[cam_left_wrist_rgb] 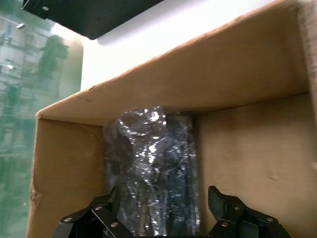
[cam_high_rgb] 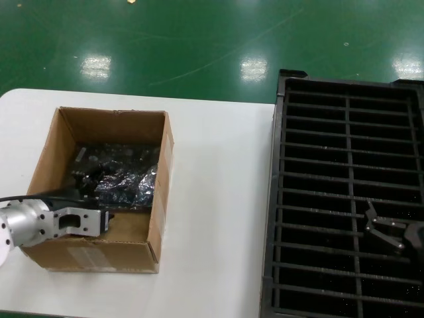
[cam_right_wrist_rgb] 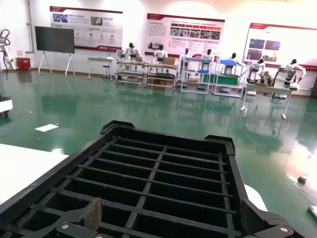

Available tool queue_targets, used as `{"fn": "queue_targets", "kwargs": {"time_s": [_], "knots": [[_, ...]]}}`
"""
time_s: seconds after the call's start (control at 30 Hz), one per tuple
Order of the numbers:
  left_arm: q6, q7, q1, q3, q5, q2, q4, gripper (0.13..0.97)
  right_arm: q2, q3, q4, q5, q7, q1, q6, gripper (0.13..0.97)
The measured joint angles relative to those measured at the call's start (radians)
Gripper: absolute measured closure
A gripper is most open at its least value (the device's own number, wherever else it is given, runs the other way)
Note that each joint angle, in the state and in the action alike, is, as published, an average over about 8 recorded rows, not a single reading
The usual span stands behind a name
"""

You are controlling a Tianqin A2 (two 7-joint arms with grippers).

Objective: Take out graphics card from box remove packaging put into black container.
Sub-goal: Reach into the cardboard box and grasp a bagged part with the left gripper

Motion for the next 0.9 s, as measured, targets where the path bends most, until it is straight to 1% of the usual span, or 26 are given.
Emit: {"fn": "queue_targets", "kwargs": {"time_s": [0.17, 0.47, 0.73, 0.77, 0.9], "knots": [[-0.044, 0.023, -0.012, 0.007, 0.000, 0.017, 0.040, 0.466, 0.000, 0.000, 0.000, 0.000, 0.000, 0.000, 0.000, 0.129], [-0.084, 0.028, -0.006, 0.009, 0.005, 0.018, 0.055, 0.541, 0.000, 0.000, 0.000, 0.000, 0.000, 0.000, 0.000, 0.129], [-0.125, 0.021, 0.001, -0.003, 0.018, 0.024, 0.064, 0.682, 0.000, 0.000, 0.000, 0.000, 0.000, 0.000, 0.000, 0.129], [-0.131, 0.021, 0.001, -0.005, 0.019, 0.025, 0.065, 0.682, 0.000, 0.000, 0.000, 0.000, 0.000, 0.000, 0.000, 0.129], [-0.150, 0.019, 0.001, -0.011, 0.026, 0.029, 0.073, 0.761, 0.000, 0.000, 0.000, 0.000, 0.000, 0.000, 0.000, 0.129]]}}
